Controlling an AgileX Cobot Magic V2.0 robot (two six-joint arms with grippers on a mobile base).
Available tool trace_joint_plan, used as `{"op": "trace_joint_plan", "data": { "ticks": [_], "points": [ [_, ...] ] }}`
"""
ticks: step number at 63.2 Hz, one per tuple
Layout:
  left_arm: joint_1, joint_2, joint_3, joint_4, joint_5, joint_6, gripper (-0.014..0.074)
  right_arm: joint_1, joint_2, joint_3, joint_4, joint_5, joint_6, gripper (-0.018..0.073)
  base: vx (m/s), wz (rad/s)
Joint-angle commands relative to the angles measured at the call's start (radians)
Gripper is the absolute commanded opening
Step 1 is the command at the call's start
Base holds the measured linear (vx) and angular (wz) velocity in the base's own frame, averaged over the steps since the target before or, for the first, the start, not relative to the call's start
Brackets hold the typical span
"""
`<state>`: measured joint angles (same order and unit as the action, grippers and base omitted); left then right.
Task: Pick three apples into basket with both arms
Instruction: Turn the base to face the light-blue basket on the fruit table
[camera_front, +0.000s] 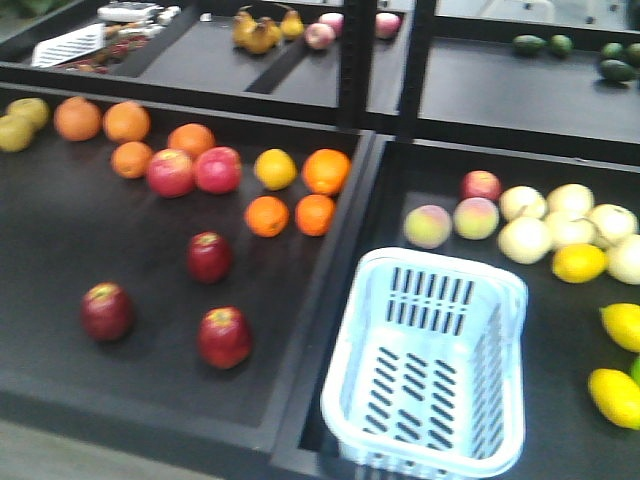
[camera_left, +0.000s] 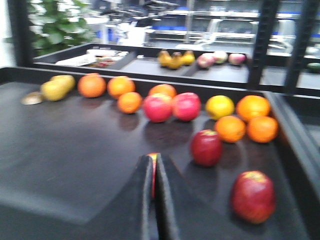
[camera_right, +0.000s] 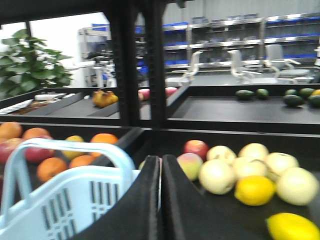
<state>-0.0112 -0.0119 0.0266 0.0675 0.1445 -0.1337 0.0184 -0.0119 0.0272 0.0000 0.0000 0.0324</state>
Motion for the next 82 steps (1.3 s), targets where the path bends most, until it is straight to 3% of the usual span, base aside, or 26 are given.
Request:
{"op": "trace_joint_plan", "data": {
  "ticks": [1,38,82],
  "points": [
    [-0.007,-0.015,0.004,-0.002,-0.081,-0.004,-0.0006,-0.006,-0.013,0.015,0.000,-0.076,-0.006,-0.0008,0.14,-0.55],
    [-0.007,-0.015,0.004,-0.002,-0.081,-0.004,-0.0006,-0.006,-0.013,0.015,0.000,-0.076,-0.006,-0.0008,0.10,-0.40],
    [-0.007,-0.015,0.004,-0.002,-0.081,-0.004,-0.0006,-0.006,-0.013,0.015,0.000,-0.076,-0.006,-0.0008,0.02,-0.06]
  ]
}}
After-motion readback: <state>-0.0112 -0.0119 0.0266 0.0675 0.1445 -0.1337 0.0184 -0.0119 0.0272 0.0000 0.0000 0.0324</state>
